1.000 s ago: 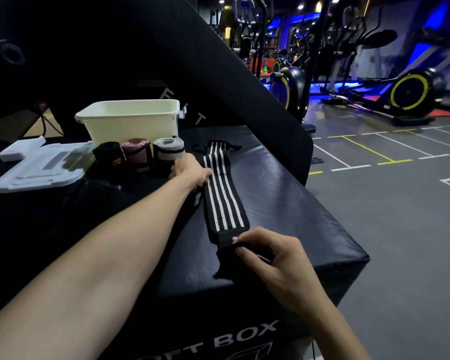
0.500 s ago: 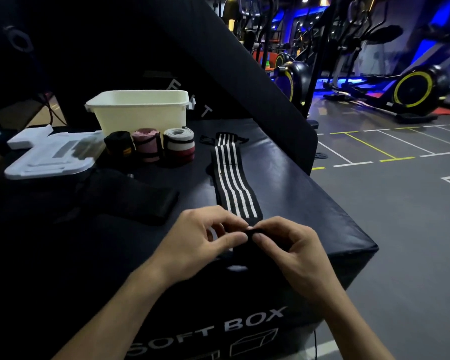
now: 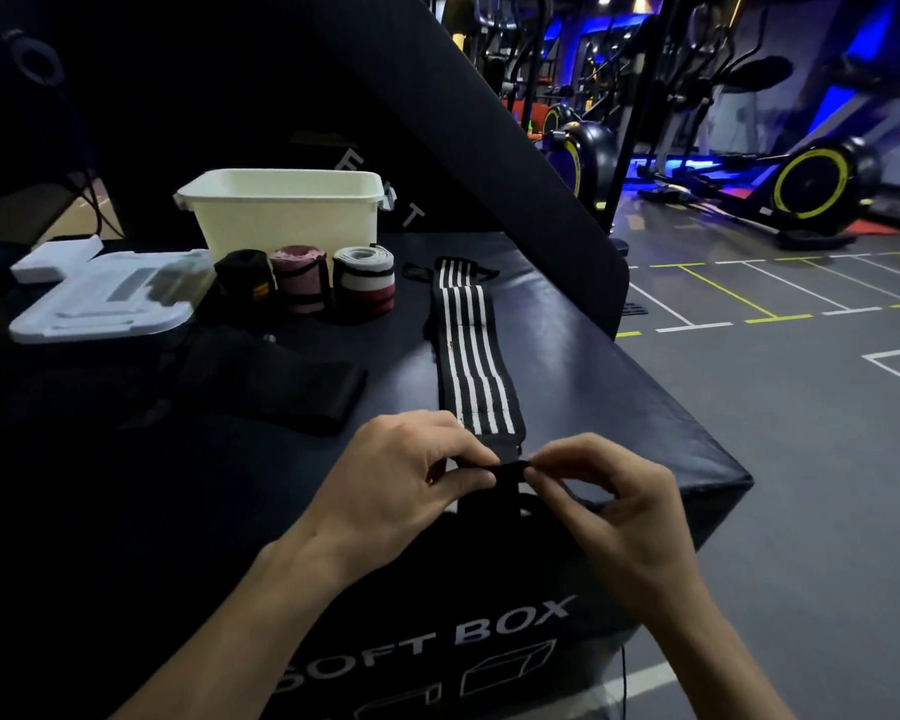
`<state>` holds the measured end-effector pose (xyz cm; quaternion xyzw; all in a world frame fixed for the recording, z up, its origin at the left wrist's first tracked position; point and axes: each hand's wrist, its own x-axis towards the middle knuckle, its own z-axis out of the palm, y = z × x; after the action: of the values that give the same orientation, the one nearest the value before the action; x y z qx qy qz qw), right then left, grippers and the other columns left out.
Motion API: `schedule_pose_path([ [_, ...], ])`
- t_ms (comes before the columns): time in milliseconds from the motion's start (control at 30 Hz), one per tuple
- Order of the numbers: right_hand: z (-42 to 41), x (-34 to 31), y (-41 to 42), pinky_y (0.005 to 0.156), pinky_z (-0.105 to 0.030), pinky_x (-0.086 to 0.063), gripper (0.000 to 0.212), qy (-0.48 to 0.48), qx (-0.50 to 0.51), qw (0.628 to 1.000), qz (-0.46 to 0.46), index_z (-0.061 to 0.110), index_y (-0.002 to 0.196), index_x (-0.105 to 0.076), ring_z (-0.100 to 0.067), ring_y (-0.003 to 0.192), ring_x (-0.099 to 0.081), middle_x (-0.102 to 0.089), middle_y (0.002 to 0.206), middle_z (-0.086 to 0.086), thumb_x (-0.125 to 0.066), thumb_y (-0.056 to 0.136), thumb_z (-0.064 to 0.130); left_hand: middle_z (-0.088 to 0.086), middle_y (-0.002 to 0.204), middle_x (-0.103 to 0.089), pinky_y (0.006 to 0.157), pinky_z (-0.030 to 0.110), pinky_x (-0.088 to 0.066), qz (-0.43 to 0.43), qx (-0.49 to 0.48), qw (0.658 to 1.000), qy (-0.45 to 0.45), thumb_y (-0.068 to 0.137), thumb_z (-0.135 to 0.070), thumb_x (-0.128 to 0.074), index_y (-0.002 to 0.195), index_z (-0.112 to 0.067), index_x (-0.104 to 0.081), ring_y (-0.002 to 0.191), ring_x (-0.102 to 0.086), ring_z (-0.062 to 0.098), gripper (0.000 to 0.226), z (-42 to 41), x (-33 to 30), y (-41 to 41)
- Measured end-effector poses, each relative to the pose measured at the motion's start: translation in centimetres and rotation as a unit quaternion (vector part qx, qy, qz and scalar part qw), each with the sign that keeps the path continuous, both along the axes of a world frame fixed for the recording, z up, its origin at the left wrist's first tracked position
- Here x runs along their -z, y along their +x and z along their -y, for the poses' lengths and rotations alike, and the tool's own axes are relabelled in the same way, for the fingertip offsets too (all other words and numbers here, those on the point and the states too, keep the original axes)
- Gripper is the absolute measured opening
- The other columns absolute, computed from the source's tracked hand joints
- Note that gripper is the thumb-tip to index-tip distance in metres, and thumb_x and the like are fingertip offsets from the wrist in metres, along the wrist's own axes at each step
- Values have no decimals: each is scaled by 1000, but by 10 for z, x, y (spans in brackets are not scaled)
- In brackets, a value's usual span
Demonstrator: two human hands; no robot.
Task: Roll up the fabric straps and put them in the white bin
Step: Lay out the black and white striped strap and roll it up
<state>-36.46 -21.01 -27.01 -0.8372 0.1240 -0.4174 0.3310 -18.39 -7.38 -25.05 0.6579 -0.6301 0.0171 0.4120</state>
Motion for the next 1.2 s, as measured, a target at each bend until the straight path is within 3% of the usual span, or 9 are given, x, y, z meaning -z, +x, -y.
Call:
schedule_pose_path([
  [200, -3, -4, -3, 79, -24, -58, 22, -33, -5, 999, -31, 23, 107, -75, -4, 88, -72, -74, 91, 17, -77, 85, 29, -16, 87, -69, 69, 32, -54, 11, -5, 1000, 8, 85, -39, -74, 98, -28, -80, 77, -64, 4, 18, -6, 1, -1],
  [433, -6, -4, -3, 71, -24, -56, 9, -70, -12, 996, -61, 24, 92, -74, -4, 83, -70, -70, 87, 18, -79, 87, 17, -18, 91, -69, 71, 35, -54, 13, -15, 999, 26, 86, -43, -73, 100, -32, -80, 81, -64, 5, 19, -10, 5, -2],
  [600, -8, -5, -6, 70, -28, -54, 11, -43, -26, 993, -109, 26, 84, -72, -10, 83, -69, -68, 87, 13, -80, 86, 18, -22, 97, -67, 75, 27, -52, -15, 9, 995, 97, 88, -43, -77, 100, -39, -80, 88, -65, 4, 14, -17, 8, -2],
  [767, -10, -5, -6, 80, -16, -49, 11, 0, -16, 986, -168, 31, 78, -70, -7, 100, -63, -58, 102, 16, -79, 84, 30, -23, 93, -70, 80, 24, -53, -60, -16, 990, 127, 84, -38, -83, 94, -38, -82, 91, -67, 0, 10, -20, 5, -8],
  [900, -11, -6, -2, 79, -10, -43, 15, 40, -6, 979, -199, 27, 72, -69, -4, 100, -61, -57, 101, 17, -77, 84, 29, -19, 85, -74, 78, 24, -53, -97, -43, 984, 146, 79, -37, -87, 85, -36, -82, 84, -69, -2, 8, -18, -3, -11],
  [1133, -9, -13, 5, 75, -12, -43, 23, 76, 6, 964, -254, 24, 70, -68, -1, 92, -59, -55, 98, 18, -75, 86, 39, -21, 85, -71, 77, 16, -47, -58, -82, 976, 192, 85, -49, -77, 86, -38, -79, 91, -60, -5, 11, -20, -7, -13],
  [1200, -8, -14, 7, 75, -12, -43, 24, 85, 5, 959, -271, 24, 68, -68, 0, 91, -59, -54, 98, 18, -75, 85, 40, -24, 83, -69, 77, 19, -48, -43, -101, 975, 193, 82, -54, -78, 82, -41, -77, 90, -59, -5, 14, -20, -7, -14],
])
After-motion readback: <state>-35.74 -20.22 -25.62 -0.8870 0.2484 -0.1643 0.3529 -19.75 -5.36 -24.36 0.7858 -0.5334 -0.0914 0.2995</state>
